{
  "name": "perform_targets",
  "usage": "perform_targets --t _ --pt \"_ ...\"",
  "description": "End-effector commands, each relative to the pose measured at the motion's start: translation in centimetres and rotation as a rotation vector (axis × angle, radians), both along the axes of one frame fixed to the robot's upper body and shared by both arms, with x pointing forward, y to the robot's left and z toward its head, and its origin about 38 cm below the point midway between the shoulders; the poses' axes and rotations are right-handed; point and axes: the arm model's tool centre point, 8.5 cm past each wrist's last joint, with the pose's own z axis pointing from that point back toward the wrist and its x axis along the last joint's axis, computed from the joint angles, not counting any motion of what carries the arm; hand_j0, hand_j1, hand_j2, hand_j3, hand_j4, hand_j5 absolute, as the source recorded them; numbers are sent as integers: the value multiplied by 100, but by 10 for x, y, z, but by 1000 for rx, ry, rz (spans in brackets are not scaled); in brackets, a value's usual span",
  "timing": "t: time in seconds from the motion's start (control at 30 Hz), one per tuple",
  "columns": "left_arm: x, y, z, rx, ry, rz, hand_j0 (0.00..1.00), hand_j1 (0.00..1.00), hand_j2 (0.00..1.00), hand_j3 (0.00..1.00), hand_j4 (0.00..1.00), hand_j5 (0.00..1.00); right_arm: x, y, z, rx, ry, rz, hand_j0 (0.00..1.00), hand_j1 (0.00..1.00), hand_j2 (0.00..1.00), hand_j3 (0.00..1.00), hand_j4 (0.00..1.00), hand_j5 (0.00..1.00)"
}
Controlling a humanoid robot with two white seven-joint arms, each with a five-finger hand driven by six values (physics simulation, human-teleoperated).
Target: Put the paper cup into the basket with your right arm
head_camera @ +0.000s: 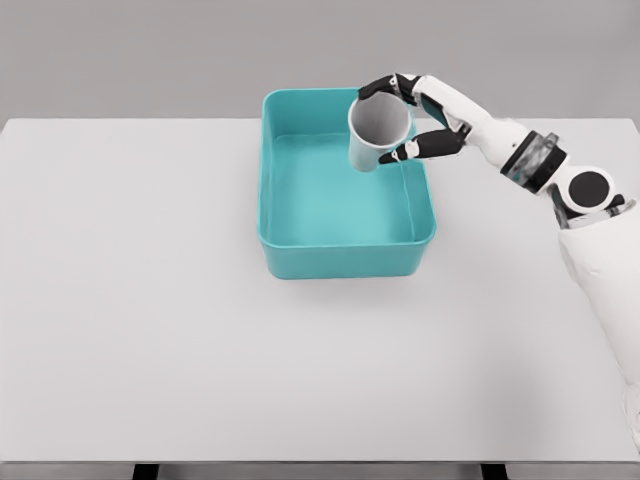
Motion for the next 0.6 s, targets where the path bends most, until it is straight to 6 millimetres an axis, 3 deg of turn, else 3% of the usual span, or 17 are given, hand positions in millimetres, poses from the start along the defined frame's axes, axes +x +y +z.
perform_targets --t 0.0,0.17,0.27,0.47,0.57 --pt "0 0 0 0 0 0 100 100 100 100 100 100 3 17 -12 -98 22 -11 66 66 66 66 66 66" --pt "0 0 0 0 0 0 100 100 100 100 100 100 8 42 -19 -315 -16 -33 66 66 66 66 66 66" --pt "0 0 0 0 0 1 100 100 100 100 100 100 8 48 -10 -407 -50 -64 66 66 66 66 66 66" --pt "0 0 0 0 0 1 100 100 100 100 100 100 -1 75 33 -517 -157 -125 66 66 66 66 66 66" --pt "0 0 0 0 0 0 100 100 100 100 100 100 -5 100 23 -661 -185 -130 66 66 66 66 66 66"
